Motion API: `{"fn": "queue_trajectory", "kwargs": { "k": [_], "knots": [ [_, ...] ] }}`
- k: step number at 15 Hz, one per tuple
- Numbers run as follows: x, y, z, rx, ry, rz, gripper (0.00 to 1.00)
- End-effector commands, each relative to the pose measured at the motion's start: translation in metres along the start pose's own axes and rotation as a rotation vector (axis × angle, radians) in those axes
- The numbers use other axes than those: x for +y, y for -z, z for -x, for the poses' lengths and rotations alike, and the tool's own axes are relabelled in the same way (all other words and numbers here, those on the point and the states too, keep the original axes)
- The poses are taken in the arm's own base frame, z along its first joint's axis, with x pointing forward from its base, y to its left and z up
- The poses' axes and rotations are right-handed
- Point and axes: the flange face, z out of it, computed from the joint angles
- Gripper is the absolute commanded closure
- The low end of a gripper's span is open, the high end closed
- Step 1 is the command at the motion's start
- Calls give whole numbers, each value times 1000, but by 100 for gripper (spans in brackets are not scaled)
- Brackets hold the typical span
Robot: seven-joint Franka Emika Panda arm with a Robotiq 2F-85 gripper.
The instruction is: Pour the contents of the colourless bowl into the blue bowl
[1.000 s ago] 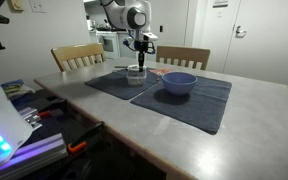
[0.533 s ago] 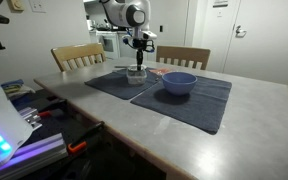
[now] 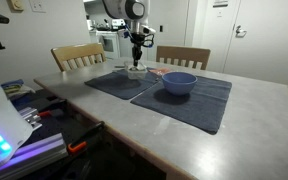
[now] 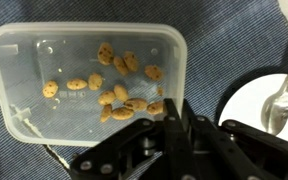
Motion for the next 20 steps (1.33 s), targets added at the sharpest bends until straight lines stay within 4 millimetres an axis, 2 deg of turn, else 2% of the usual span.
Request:
{"fn": "queue_trajectory", "kwargs": {
  "k": [1, 4, 5, 6, 10, 11, 20],
  "knots": [
    [13, 23, 7, -41, 97, 4, 98],
    [21, 41, 8, -23, 191, -34, 98],
    [10, 28, -1, -8, 140, -8, 98],
    [12, 32, -1, -3, 146, -11, 92],
    [10, 28, 0, -8, 144, -8, 92],
    [11, 27, -1, -13, 152, -14, 98],
    [37, 45, -19, -16, 282, -105, 98]
  ]
}}
